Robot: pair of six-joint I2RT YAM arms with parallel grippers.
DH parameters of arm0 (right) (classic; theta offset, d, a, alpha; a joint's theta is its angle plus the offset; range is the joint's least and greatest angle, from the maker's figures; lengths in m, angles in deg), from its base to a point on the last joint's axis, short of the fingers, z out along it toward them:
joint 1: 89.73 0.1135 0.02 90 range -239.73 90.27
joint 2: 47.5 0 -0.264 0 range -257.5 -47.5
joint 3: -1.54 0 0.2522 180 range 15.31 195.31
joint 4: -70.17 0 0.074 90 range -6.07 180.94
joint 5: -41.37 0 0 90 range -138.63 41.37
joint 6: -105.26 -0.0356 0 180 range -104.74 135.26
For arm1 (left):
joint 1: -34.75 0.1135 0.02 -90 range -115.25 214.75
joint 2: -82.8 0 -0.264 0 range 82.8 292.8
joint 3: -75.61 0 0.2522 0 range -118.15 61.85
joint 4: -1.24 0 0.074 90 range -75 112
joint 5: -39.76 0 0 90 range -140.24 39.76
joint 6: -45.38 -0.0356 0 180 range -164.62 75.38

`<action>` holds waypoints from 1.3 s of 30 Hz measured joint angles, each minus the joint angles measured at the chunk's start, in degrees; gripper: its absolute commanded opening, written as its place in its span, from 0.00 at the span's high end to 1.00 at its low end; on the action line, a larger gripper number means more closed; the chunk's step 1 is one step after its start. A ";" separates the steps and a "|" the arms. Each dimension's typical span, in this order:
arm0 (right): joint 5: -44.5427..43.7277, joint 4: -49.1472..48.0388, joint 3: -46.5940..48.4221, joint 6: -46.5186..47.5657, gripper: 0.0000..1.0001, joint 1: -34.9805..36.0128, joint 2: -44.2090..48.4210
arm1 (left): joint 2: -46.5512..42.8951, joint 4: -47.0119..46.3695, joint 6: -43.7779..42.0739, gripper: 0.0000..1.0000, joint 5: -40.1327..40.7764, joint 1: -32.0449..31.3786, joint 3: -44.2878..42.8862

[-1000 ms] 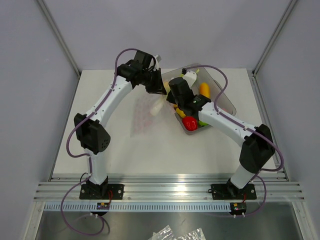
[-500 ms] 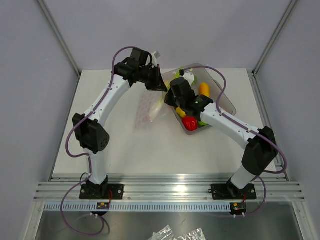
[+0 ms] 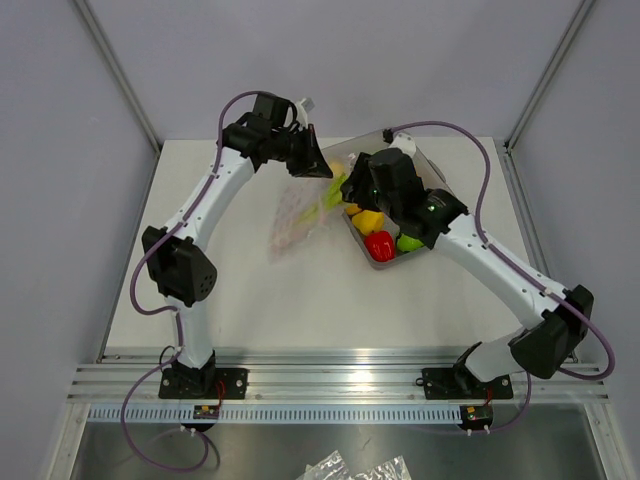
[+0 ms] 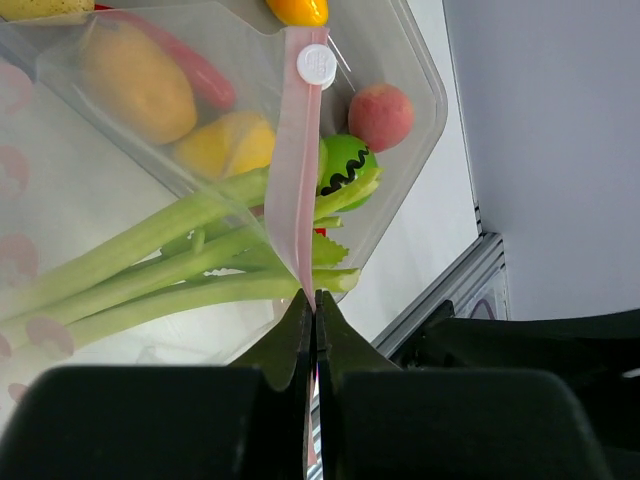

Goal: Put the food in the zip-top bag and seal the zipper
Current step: Place the fake vegetable in the zipper food storage bag, then adjust the zipper food storage bag at the center of the board.

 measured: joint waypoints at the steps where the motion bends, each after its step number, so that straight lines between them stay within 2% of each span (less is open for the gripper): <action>1: 0.07 0.17 -0.02 -0.13 0.43 -0.66 1.27 | -0.07 -0.02 0.00 1.00 -0.04 0.07 0.00; 4: 1.46 0.00 -0.02 -1.22 0.38 -3.87 3.02 | -0.24 -0.11 0.02 1.00 -0.22 0.15 0.00; 7: 2.71 -0.04 -0.20 -2.32 0.41 -5.73 2.01 | -0.35 -0.22 0.00 1.00 -0.37 0.20 0.00; 13: 7.82 -2.08 -4.63 -6.34 0.46 -5.92 -1.75 | -0.83 -0.31 0.02 1.00 -0.44 0.20 0.13; 25: 16.94 -9.38 -8.26 -12.74 0.45 -6.64 -5.81 | -2.27 -0.37 -0.02 1.00 -0.52 0.20 0.68; 29: 17.77 -11.26 -9.05 -13.29 0.57 -6.67 -5.75 | -2.43 -0.59 -0.02 1.00 -0.66 0.20 1.40; 30: 17.84 -11.19 -9.07 -13.40 0.66 -6.69 -5.77 | -2.43 -0.63 0.00 1.00 -0.68 0.20 1.44; 33: 18.21 -11.34 -9.07 -13.75 0.79 -6.71 -5.84 | -2.43 -0.79 0.00 1.00 -0.74 0.20 1.64; 36: 18.93 -12.15 -9.68 -14.29 0.89 -6.73 -6.05 | -2.43 -0.79 -0.02 1.00 -0.76 0.33 1.70; 37: 19.02 -12.22 -10.08 -14.49 0.96 -6.73 -6.05 | -2.45 -0.79 -0.02 1.00 -0.76 0.42 1.70; 39: 19.02 -12.11 -10.58 -14.53 1.00 -6.75 -6.05 | -2.43 -0.79 -0.02 1.00 -0.83 0.83 1.77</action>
